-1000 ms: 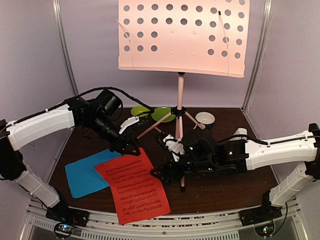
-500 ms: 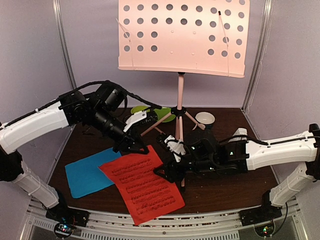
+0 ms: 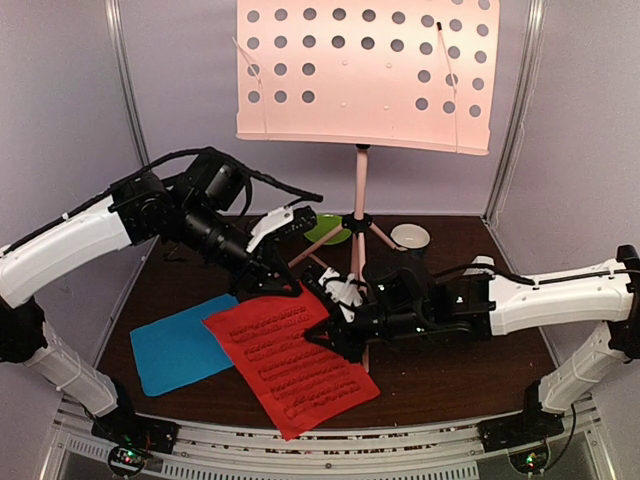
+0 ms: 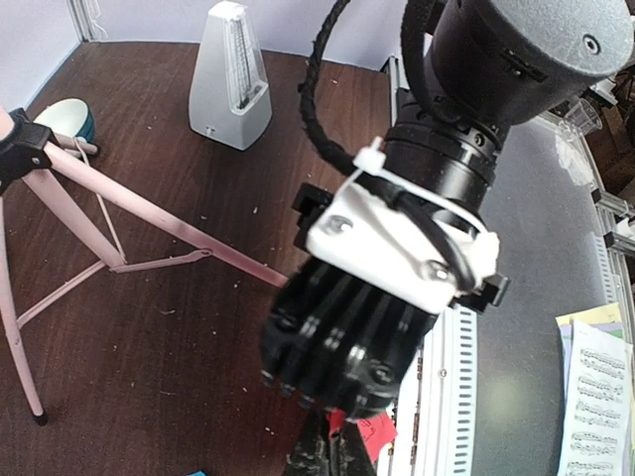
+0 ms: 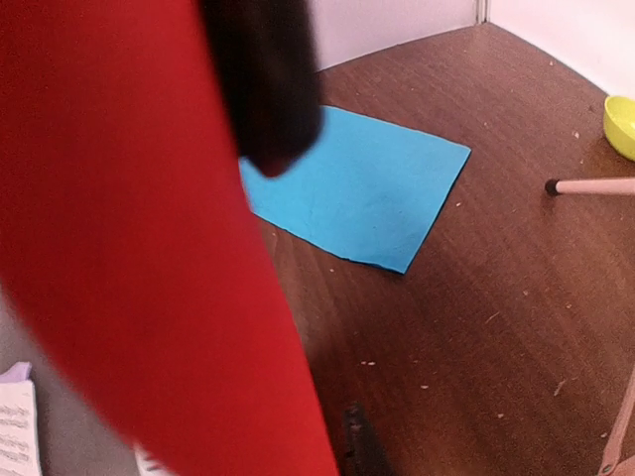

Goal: Set up the instrument practice props

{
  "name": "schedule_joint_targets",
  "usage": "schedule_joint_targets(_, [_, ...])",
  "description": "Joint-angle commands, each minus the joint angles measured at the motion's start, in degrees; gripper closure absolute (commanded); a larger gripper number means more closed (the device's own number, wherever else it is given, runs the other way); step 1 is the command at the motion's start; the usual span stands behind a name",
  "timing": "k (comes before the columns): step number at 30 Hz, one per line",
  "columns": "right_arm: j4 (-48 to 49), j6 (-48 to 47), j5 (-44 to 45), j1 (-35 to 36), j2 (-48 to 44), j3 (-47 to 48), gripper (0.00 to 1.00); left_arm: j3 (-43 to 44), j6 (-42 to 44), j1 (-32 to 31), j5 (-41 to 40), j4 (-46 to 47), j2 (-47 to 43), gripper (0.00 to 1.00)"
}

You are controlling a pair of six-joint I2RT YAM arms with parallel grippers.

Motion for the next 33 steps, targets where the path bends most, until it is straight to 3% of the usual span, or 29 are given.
schedule_joint_targets(1, [-1.9, -1.7, -1.5, -0.1, -2.0, 2.6, 0.97, 2.5, 0.0, -0.3, -2.7, 1.0, -1.3, 1.00])
schedule_joint_targets(4, [-2.0, -1.7, -0.9, -0.1, -4.6, 2.3, 1.00, 2.6, -0.8, -0.3, -5.2, 2.4, -2.7, 0.99])
schedule_joint_targets(8, [-3.1, -1.0, 0.8, -0.2, -8.4, 2.2, 1.00, 1.9, -3.3, -0.3, -10.8, 5.0, -5.7, 0.76])
schedule_joint_targets(16, [-5.8, -0.1, 4.4, -0.5, -16.5, 6.2, 1.00, 2.1, -9.7, 0.5, -20.5, 12.2, -13.5, 0.42])
schedule_joint_targets(24, [-8.5, -0.9, 9.4, -0.9, -22.0, 15.0, 1.00, 10.0, -11.4, 0.5, -30.6, 13.1, -14.1, 0.36])
schedule_joint_targets(33, [-7.5, -5.1, 14.9, -2.7, -25.4, 25.6, 1.00, 21.9, -11.7, 0.4, -35.9, 14.0, -9.8, 0.35])
